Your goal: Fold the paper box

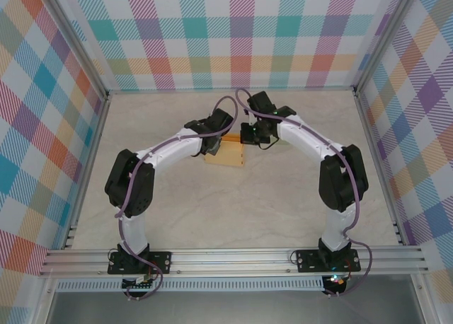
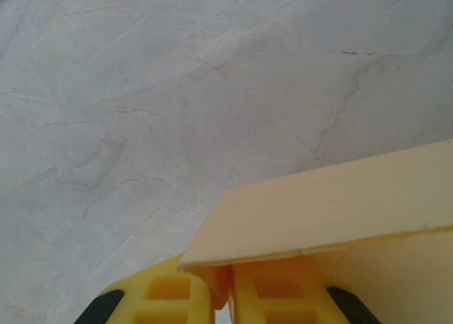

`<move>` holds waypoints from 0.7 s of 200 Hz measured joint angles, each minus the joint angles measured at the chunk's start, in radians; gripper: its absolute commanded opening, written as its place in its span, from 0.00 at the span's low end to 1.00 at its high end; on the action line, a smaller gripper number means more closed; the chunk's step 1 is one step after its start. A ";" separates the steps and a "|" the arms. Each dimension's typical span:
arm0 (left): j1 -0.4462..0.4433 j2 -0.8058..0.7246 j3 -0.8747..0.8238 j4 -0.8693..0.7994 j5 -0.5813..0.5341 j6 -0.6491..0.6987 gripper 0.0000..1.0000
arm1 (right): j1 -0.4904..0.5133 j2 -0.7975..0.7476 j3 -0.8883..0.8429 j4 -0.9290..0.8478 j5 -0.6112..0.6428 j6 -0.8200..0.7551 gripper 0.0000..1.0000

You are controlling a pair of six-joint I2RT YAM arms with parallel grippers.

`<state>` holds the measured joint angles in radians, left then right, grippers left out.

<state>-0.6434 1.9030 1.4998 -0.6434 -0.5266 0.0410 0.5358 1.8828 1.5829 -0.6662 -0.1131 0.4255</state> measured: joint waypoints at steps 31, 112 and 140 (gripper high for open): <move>-0.014 0.018 0.006 0.015 -0.042 0.000 0.13 | -0.034 0.006 -0.003 0.022 -0.061 0.021 0.00; -0.042 0.061 0.042 0.016 -0.120 0.001 0.13 | -0.118 0.045 -0.006 0.076 -0.240 0.073 0.00; -0.044 0.067 0.048 0.016 -0.130 0.001 0.13 | -0.139 0.064 -0.005 0.106 -0.290 0.088 0.00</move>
<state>-0.6872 1.9701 1.5482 -0.6277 -0.6567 0.0422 0.3969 1.9469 1.5780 -0.5598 -0.4034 0.5137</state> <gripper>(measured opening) 0.127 0.056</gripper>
